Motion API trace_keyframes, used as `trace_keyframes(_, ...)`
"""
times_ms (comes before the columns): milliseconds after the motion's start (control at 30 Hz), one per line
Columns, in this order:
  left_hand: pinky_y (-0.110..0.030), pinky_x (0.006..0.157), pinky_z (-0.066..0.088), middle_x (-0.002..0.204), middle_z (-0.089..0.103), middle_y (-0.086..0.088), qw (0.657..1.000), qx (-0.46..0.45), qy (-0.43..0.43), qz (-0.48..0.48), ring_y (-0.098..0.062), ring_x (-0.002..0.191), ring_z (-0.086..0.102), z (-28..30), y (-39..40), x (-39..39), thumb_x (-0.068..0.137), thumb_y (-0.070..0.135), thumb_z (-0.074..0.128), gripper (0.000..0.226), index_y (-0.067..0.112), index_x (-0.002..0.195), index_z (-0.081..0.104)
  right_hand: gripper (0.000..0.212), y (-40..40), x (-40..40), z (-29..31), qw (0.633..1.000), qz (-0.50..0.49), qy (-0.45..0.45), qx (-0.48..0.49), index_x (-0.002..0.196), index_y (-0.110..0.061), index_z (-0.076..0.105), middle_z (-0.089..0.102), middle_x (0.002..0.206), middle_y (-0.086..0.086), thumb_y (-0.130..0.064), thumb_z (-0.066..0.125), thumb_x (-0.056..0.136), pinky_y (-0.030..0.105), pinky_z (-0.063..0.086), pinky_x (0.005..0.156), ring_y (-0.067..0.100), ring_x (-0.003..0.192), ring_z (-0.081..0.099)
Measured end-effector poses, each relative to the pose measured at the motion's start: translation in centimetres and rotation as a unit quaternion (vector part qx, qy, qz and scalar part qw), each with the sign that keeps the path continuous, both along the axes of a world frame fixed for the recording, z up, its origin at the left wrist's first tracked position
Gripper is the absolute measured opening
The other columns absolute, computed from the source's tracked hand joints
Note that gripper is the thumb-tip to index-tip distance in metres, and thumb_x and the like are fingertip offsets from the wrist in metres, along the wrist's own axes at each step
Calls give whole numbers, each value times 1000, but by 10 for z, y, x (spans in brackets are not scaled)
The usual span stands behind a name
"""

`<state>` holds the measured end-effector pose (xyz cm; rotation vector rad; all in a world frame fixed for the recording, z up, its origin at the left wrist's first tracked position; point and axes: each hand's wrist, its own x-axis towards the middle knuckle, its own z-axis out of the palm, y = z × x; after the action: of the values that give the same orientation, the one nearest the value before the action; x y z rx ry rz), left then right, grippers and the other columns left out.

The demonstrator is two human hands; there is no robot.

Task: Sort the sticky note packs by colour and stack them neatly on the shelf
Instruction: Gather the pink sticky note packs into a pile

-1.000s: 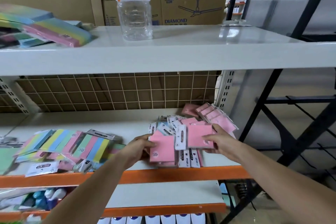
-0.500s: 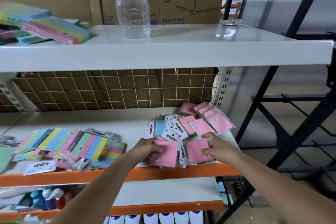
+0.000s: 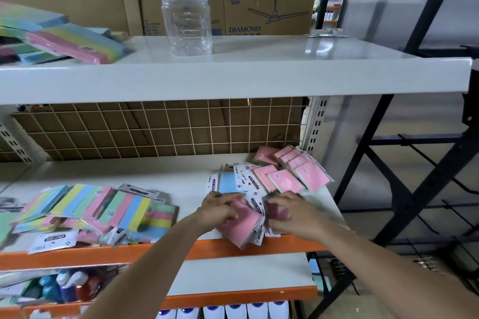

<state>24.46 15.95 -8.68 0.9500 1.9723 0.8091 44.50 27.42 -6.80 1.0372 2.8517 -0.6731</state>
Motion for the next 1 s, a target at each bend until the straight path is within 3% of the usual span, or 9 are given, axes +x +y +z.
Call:
trace_keyframes(167, -13, 80, 43, 121, 36, -1, 999, 32, -20, -13, -19, 122, 38, -4, -1, 0, 81, 6, 61, 50, 45, 112, 58, 59, -5, -1, -1, 995, 61, -58, 55, 138, -37, 46, 37, 138, -8, -53, 60, 83, 39, 34, 106, 17, 129, 30)
trace_keyframes(267, -6, 65, 46, 121, 39, -7, 997, 70, -27, -12, -9, 104, 49, -4, -3, -4, 87, -3, 57, 48, 30, 121, 61, 64, -8, -3, 0, 992, 71, -72, 74, 142, -40, 37, 34, 141, -8, -51, 58, 83, 39, 34, 105, 17, 129, 29)
trace_keyframes(367, -6, 63, 48, 119, 42, -10, 994, 103, -30, 4, -3, 89, 52, -5, -4, -3, 88, -2, 60, 42, 20, 124, 60, 69, -11, -4, 1, 995, 53, -65, 57, 145, -45, 29, 31, 143, -9, -48, 59, 82, 39, 35, 104, 18, 129, 28)
trace_keyframes(467, -12, 66, 50, 113, 43, -4, 994, 104, -16, 22, -12, 96, 55, -5, -7, -4, 88, 4, 64, 38, 18, 123, 62, 63, -8, -6, 1, 996, 47, -59, 50, 143, -43, 34, 33, 142, -9, -48, 57, 84, 40, 35, 106, 18, 130, 32)
trace_keyframes(567, -28, 83, 54, 116, 47, -3, 997, 75, 16, 28, -21, 108, 55, -2, -6, -8, 85, 22, 70, 33, 27, 116, 64, 55, -3, -9, 2, 997, 32, -49, 48, 140, -43, 38, 36, 143, -8, -46, 51, 87, 38, 35, 107, 19, 131, 38)
trace_keyframes(667, -36, 91, 52, 113, 56, 3, 996, 38, 81, 14, -19, 99, 62, -2, -1, -10, 77, 49, 65, 35, 37, 109, 62, 49, 0, -16, 3, 996, 19, -52, 63, 138, -35, 41, 41, 143, -7, -47, 47, 91, 36, 34, 107, 18, 130, 39)
trace_keyframes(800, -36, 87, 53, 105, 60, 7, 988, 8, 150, -24, -20, 85, 67, 4, 12, -5, 91, 54, 48, 28, 34, 106, 60, 43, 6, -32, 4, 995, -45, -71, 53, 129, -23, 46, 53, 133, 1, -50, 31, 99, 37, 36, 101, 21, 125, 43)
trace_keyframes(900, -34, 98, 42, 105, 59, 1, 982, -20, 181, -42, -25, 105, 59, 13, 19, -2, 98, 50, 33, 40, 23, 113, 60, 40, 12, -46, 4, 993, -70, -87, 38, 123, -19, 48, 58, 126, 9, -44, 28, 100, 38, 35, 95, 25, 122, 45)
trace_keyframes(1000, -34, 104, 34, 128, 56, -6, 977, -42, 202, -59, -26, 122, 49, 15, 30, -3, 103, 38, 25, 41, 18, 123, 55, 37, 16, -59, 7, 992, -66, -96, 40, 122, -13, 47, 57, 127, 12, -35, 27, 100, 40, 33, 96, 26, 122, 44)
